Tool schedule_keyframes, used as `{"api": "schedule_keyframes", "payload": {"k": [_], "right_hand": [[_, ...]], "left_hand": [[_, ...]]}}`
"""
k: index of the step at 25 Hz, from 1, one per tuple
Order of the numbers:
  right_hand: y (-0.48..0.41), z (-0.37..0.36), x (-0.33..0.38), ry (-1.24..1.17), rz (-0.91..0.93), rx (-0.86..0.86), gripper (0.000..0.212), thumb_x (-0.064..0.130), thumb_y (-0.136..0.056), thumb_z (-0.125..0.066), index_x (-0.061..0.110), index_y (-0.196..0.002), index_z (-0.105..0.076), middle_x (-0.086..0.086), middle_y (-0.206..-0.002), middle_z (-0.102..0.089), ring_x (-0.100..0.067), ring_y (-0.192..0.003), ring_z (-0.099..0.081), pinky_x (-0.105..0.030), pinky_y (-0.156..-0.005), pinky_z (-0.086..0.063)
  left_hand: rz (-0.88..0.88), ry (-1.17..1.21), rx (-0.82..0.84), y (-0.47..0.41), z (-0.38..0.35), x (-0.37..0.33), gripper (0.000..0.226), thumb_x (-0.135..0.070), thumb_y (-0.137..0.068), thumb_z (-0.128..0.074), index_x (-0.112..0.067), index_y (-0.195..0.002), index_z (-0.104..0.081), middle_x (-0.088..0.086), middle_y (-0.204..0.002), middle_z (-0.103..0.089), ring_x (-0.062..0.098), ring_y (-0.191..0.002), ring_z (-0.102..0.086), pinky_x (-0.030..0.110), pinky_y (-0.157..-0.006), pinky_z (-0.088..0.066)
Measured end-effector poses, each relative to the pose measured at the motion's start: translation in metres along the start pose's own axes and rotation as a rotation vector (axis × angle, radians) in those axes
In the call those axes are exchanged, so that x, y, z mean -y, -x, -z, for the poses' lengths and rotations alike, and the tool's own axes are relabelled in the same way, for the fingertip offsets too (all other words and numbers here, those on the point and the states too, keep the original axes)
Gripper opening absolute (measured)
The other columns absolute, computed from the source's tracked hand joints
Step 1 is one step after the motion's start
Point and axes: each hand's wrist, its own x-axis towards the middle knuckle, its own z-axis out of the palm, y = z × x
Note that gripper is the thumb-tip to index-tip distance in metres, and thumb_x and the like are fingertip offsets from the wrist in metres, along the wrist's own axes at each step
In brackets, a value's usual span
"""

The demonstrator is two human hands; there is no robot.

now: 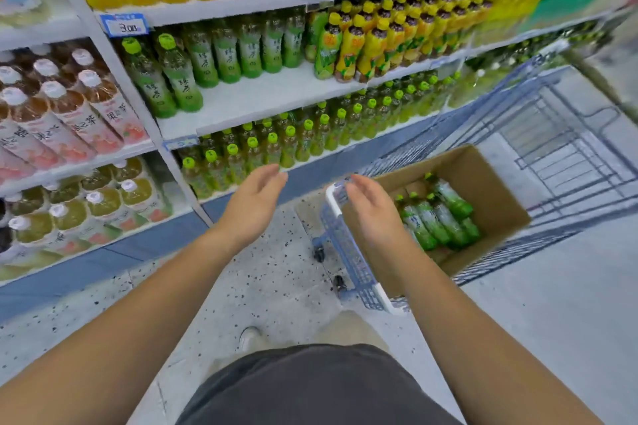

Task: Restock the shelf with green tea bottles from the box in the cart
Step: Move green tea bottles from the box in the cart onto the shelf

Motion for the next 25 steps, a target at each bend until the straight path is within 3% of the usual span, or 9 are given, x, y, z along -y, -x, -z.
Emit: {"api": "schedule_keyframes", "payload": {"k": [3, 5, 7, 10, 14, 17, 25], "right_hand": [[0.006, 0.046, -0.024, 0.043, 0.003, -0.067, 0.045, 0.035, -0.102, -0.052, 0.018, -0.144, -0.049, 0.007, -0.136, -0.054, -0.003, -0.120, -0.050, 0.004, -0.077, -0.037], [0.007, 0.082, -0.043, 0.057, -0.014, -0.086, 0.044, 0.034, -0.103, -0.051, 0.017, -0.143, -0.050, 0.008, -0.130, -0.055, -0.003, -0.116, -0.051, 0.005, -0.076, -0.038], [0.003, 0.121, -0.067, 0.046, -0.048, -0.083, 0.045, 0.034, -0.102, -0.052, 0.018, -0.145, -0.049, 0.008, -0.128, -0.056, -0.004, -0.116, -0.053, -0.003, -0.087, -0.040], [-0.016, 0.185, -0.103, 0.021, -0.097, -0.067, 0.044, 0.035, -0.101, -0.054, 0.021, -0.143, -0.049, 0.016, -0.121, -0.058, -0.005, -0.117, -0.055, -0.021, -0.099, -0.042], [-0.056, 0.269, -0.140, 0.104, -0.149, 0.011, 0.044, 0.040, -0.102, -0.052, 0.025, -0.143, -0.049, 0.011, -0.128, -0.057, -0.006, -0.119, -0.054, -0.017, -0.091, -0.038], [-0.095, 0.316, -0.166, 0.175, -0.197, 0.085, 0.047, 0.041, -0.101, -0.052, 0.023, -0.144, -0.047, 0.008, -0.132, -0.056, -0.009, -0.123, -0.053, -0.022, -0.097, -0.039], [-0.211, 0.362, -0.245, 0.423, -0.249, 0.186, 0.048, 0.039, -0.101, -0.053, 0.021, -0.145, -0.046, 0.005, -0.132, -0.057, -0.011, -0.117, -0.055, -0.026, -0.096, -0.041]], "left_hand": [[-0.032, -0.022, 0.097, 0.002, -0.047, -0.007, 0.045, -0.047, -0.103, -0.044, -0.027, -0.143, -0.048, -0.014, -0.133, -0.049, 0.006, -0.120, -0.047, 0.027, -0.096, -0.035], [-0.041, -0.053, 0.149, -0.002, -0.086, -0.008, 0.042, -0.047, -0.103, -0.044, -0.027, -0.139, -0.052, -0.016, -0.128, -0.051, 0.004, -0.117, -0.049, 0.023, -0.093, -0.035], [-0.023, -0.051, 0.171, -0.008, -0.130, -0.010, 0.040, -0.045, -0.103, -0.045, -0.026, -0.137, -0.054, -0.016, -0.125, -0.053, 0.004, -0.116, -0.050, 0.019, -0.088, -0.036], [0.025, -0.047, 0.186, -0.023, -0.208, -0.019, 0.041, -0.045, -0.103, -0.046, -0.026, -0.138, -0.053, -0.015, -0.130, -0.052, 0.005, -0.119, -0.048, 0.023, -0.095, -0.034], [0.114, -0.009, 0.141, -0.047, -0.308, -0.028, 0.039, -0.042, -0.102, -0.049, -0.023, -0.135, -0.055, -0.011, -0.127, -0.056, 0.008, -0.121, -0.051, 0.022, -0.094, -0.034], [0.194, 0.012, 0.108, -0.069, -0.365, -0.028, 0.038, -0.040, -0.102, -0.049, -0.021, -0.135, -0.055, -0.009, -0.127, -0.057, 0.008, -0.117, -0.051, 0.023, -0.095, -0.035], [0.409, 0.003, 0.098, -0.149, -0.457, 0.055, 0.046, -0.045, -0.102, -0.046, -0.019, -0.140, -0.048, -0.010, -0.118, -0.054, 0.009, -0.110, -0.048, 0.026, -0.094, -0.032]]}}
